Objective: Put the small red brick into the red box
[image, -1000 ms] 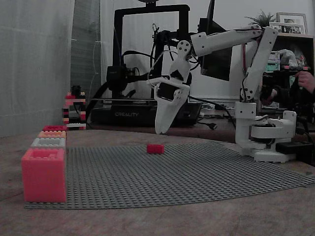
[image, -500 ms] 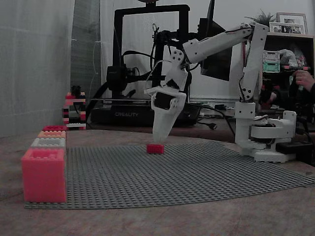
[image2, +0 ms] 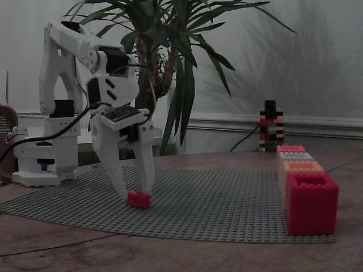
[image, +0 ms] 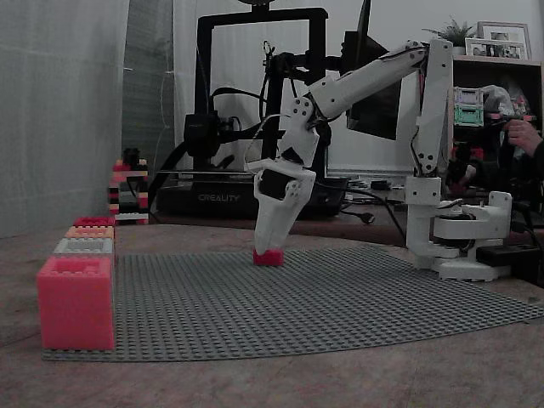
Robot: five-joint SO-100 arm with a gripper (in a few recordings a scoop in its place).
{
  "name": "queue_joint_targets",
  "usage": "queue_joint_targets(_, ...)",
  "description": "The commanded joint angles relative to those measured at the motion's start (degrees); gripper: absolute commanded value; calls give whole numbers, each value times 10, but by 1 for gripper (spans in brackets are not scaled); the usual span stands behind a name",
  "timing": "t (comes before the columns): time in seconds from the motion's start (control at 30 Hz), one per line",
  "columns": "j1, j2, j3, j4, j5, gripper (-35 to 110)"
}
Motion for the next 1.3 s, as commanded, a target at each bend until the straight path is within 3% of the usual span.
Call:
queue_joint_targets(0.0, -5, 11, 0, -6, -5, 14)
queue_joint_targets(0.43, -35, -4, 12, -57, 54, 0)
queue_joint_targets(0.8, -82, -69, -191, -200, 439, 0)
queue_joint_targets(1.0, -91, -167, -422, -140, 597, 0)
queue_joint_targets(1.27, -102, -343, -700, -52, 663, 0)
